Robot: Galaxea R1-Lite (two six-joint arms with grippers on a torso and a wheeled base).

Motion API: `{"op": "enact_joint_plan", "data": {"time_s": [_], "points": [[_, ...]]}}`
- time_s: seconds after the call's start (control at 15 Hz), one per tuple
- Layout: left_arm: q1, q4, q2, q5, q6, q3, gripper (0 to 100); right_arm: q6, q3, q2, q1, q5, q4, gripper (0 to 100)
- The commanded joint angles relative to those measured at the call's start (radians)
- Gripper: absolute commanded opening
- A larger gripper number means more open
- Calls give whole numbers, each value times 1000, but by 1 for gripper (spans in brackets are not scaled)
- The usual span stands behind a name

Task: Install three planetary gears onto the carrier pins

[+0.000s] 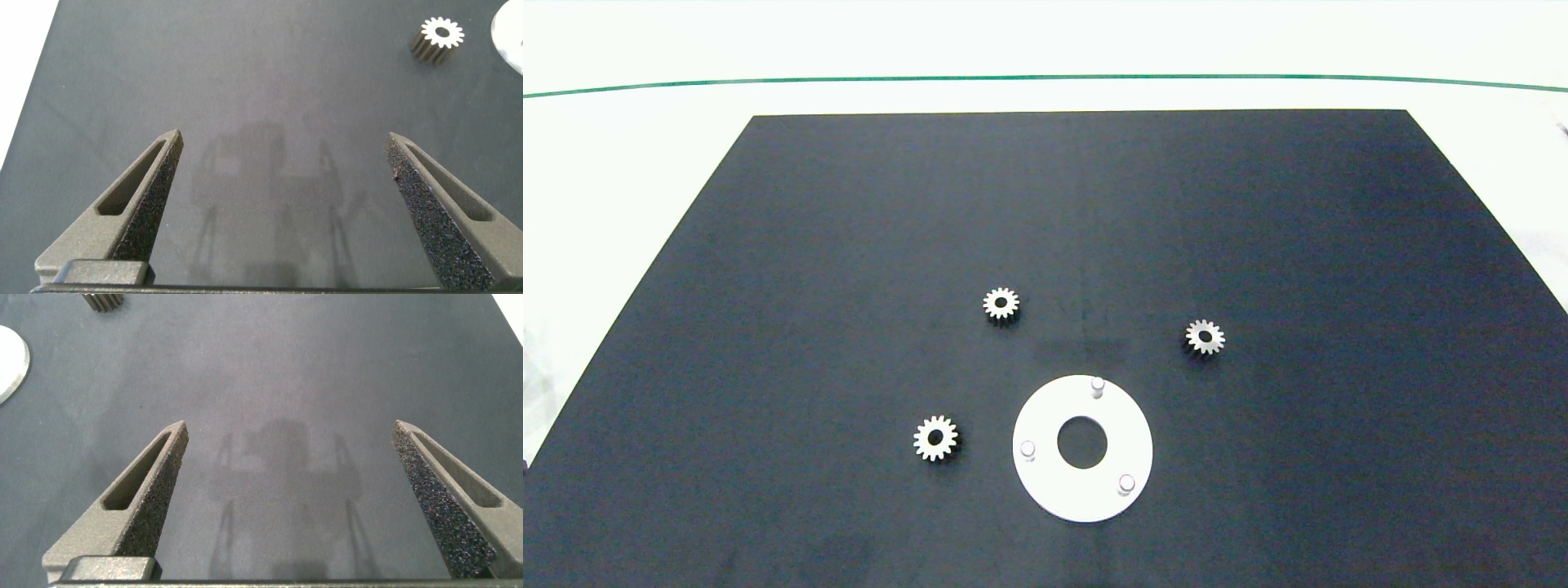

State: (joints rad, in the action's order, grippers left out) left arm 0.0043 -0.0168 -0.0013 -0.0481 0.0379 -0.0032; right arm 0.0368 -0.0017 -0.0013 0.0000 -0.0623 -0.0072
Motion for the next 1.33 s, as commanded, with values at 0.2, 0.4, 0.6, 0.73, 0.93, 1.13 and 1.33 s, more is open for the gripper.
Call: {"op": "enact_joint_plan", "data": {"time_s": [0.2, 0.4, 0.6, 0.73, 0.93, 1.13, 1.33], "points": [[0, 0, 1, -1, 2, 0, 100, 5, 0, 1, 2, 1, 0, 100], [-1, 0, 1, -3, 2, 0, 100, 0, 0, 1, 0, 1, 0, 100], [-1, -2, 1, -3, 2, 0, 100, 0, 0, 1, 0, 1, 0, 100], [-4, -2, 3, -3, 4, 0, 100, -2, 0, 1, 2, 3, 0, 100], [-3, -2, 1, -4, 20, -1, 100, -8, 0, 1, 0, 4, 0, 100], [-3, -3, 1, -1, 33, -12, 100, -9, -3, 1, 2, -5, 3, 100], [-6, -278, 70, -7, 40, -267, 100, -17, -106, 30, 11, 21, 78, 100]]}}
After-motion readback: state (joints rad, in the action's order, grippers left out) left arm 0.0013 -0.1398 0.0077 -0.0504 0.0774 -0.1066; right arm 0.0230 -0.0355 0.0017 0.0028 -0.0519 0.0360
